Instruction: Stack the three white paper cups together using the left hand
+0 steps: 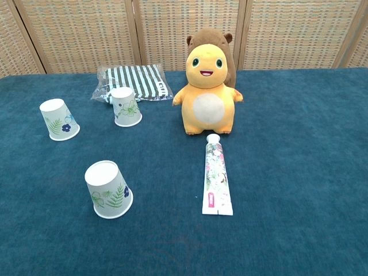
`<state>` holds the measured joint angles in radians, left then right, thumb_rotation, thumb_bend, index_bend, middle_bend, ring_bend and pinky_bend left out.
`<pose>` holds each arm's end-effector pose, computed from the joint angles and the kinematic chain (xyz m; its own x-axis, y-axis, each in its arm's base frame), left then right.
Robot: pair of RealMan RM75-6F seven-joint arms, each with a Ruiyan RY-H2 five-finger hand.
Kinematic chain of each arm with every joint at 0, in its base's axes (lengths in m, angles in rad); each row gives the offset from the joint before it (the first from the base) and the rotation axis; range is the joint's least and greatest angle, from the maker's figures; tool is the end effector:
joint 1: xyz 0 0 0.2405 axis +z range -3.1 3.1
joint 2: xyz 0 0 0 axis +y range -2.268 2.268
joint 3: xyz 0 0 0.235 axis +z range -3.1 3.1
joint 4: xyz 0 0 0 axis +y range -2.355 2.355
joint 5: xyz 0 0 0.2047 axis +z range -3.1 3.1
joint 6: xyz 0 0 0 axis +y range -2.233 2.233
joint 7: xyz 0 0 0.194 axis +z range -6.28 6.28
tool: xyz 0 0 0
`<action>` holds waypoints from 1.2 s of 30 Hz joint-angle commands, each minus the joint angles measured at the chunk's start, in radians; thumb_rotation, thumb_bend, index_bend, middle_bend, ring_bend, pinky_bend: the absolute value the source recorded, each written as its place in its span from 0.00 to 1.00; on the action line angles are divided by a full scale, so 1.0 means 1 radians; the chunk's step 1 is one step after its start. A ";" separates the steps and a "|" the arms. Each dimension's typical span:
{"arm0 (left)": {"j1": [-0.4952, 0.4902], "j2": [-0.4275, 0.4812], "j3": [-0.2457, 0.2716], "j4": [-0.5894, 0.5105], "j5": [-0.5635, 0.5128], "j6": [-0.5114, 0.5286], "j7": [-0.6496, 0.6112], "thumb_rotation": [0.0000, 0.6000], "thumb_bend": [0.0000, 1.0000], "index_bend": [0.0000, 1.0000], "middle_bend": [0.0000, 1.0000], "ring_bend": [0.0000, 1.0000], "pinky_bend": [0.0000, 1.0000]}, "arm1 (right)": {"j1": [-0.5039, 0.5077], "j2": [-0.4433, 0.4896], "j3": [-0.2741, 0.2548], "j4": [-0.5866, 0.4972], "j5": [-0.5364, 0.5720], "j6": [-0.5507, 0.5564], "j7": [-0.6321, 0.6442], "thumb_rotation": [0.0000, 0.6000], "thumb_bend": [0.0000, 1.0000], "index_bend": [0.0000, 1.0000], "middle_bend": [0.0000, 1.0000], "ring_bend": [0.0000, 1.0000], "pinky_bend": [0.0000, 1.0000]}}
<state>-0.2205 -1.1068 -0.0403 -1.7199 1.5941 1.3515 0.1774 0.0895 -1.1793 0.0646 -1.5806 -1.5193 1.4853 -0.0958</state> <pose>-0.2287 0.2551 0.1165 0.4993 0.0627 0.8642 0.8459 -0.2514 -0.4705 -0.2842 -0.2333 0.1405 0.4559 0.0153 0.8899 -0.8894 -0.0311 0.4562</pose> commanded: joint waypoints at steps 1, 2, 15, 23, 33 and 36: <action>-0.111 0.064 -0.019 -0.137 0.003 -0.161 0.069 1.00 0.30 0.04 0.00 0.00 0.00 | 0.000 0.004 0.003 0.001 0.007 -0.003 0.010 1.00 0.08 0.00 0.00 0.00 0.00; -0.121 0.069 -0.021 -0.152 -0.002 -0.177 0.081 1.00 0.30 0.05 0.00 0.00 0.00 | 0.000 0.004 0.003 0.001 0.008 -0.004 0.013 1.00 0.08 0.00 0.00 0.00 0.00; -0.286 -0.021 -0.075 -0.243 -0.251 -0.397 0.382 1.00 0.31 0.19 0.00 0.00 0.00 | -0.001 0.015 0.012 0.011 0.022 -0.003 0.062 1.00 0.08 0.00 0.00 0.00 0.00; -0.387 -0.097 -0.074 -0.255 -0.445 -0.455 0.526 1.00 0.31 0.19 0.00 0.00 0.00 | -0.003 0.016 0.020 0.022 0.029 0.004 0.091 1.00 0.08 0.00 0.00 0.00 0.00; -0.459 -0.164 -0.039 -0.269 -0.558 -0.445 0.613 1.00 0.31 0.19 0.00 0.00 0.00 | -0.006 0.024 0.025 0.024 0.039 0.006 0.114 1.00 0.08 0.00 0.00 0.00 0.00; -0.474 -0.171 -0.025 -0.274 -0.583 -0.438 0.635 1.00 0.31 0.19 0.00 0.00 0.00 | -0.007 0.026 0.026 0.024 0.040 0.006 0.119 1.00 0.08 0.00 0.00 0.00 0.00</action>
<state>-0.6858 -1.2719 -0.0735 -1.9904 1.0228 0.9089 0.8017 0.0825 -1.1539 0.0904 -1.5562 -1.4793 1.4910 0.0228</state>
